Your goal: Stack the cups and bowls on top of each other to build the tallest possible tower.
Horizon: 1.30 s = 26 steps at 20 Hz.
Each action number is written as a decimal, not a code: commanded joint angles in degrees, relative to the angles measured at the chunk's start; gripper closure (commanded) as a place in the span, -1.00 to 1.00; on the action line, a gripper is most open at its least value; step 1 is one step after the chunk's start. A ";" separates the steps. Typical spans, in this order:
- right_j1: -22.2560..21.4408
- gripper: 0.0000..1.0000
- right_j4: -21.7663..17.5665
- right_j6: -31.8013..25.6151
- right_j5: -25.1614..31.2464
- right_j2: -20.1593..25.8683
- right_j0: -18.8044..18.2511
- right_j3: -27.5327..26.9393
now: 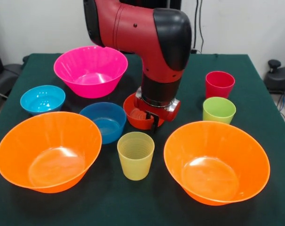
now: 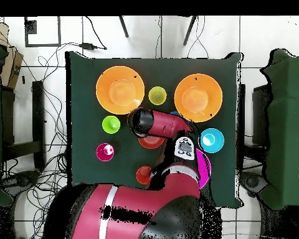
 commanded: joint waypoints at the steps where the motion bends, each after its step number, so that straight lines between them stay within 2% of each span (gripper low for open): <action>1: 11.19 1.00 -9.00 -7.28 -11.43 7.01 -5.55 -11.53; 9: 9.73 1.00 -14.29 -8.67 -9.76 8.33 -7.67 -11.07; 14: 9.00 1.00 -17.28 -6.81 -10.86 7.21 -8.14 -9.84; 26: 8.44 1.00 -21.36 -4.93 -11.09 5.70 -9.58 -7.38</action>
